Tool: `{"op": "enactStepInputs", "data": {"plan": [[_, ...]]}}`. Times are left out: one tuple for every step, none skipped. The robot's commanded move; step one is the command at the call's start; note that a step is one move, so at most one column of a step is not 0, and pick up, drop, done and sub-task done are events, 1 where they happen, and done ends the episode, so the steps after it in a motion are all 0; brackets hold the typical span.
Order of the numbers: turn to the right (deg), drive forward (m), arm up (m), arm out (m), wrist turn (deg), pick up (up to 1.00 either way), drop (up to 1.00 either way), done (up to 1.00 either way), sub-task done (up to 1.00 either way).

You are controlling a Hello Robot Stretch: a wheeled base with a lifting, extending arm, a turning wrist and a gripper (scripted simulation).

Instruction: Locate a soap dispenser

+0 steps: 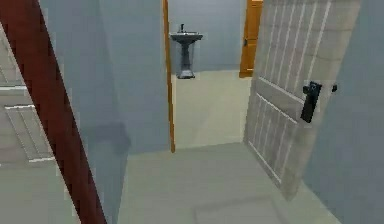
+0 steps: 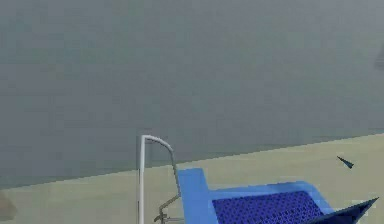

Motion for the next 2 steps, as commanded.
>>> {"op": "enactStepInputs", "data": {"plan": [[3.0, 0.0, 0.0, 0.0, 0.0, 0.0, 0.0, 0.0, 0.0], [0.0, 1.0, 0.0, 0.0, 0.0, 0.0, 0.0, 0.0, 0.0]]}}
